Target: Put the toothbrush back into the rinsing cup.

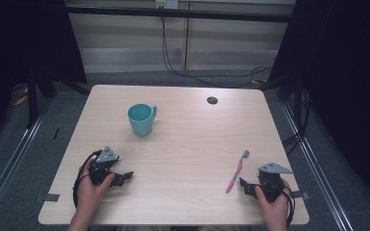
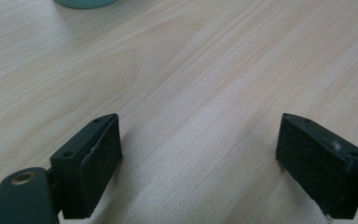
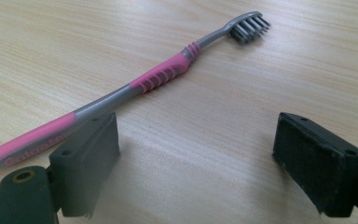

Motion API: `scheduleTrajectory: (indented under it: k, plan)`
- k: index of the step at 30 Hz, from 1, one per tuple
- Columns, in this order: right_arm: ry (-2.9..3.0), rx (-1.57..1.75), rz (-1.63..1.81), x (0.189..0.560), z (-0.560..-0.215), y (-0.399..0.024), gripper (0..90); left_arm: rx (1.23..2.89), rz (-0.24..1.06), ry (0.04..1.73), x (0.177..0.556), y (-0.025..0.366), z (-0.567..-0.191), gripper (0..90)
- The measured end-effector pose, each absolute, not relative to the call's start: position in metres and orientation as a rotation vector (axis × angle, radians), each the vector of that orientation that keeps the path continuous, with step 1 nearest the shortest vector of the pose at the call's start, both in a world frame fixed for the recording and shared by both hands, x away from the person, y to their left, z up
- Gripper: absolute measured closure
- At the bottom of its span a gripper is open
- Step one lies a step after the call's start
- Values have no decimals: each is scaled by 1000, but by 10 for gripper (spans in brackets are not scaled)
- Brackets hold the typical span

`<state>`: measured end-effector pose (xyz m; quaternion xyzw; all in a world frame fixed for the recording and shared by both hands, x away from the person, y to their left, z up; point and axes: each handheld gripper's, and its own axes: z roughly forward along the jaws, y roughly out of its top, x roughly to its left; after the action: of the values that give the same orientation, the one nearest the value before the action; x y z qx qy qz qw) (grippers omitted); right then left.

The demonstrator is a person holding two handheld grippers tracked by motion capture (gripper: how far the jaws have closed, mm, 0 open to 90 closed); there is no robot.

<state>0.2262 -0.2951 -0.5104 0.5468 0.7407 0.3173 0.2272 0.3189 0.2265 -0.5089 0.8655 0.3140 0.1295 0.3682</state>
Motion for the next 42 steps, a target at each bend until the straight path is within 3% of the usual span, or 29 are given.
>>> scheduleTrajectory:
  k: [12, 19, 28, 42]
  plan:
    - [2042, 1541, 846, 230, -508, -292, 136, 2220, 336, 807, 318, 226, -509, 144]
    - [2075, 1618, 828, 241, -486, -289, 152, 2218, 338, 806, 318, 226, -509, 143]
    - [2102, 1720, 805, 259, -466, -281, 255, 2219, 339, 809, 317, 226, -509, 144]
    - [2036, 1853, 830, 270, -467, -295, 321, 2220, 339, 809, 317, 226, -509, 144]
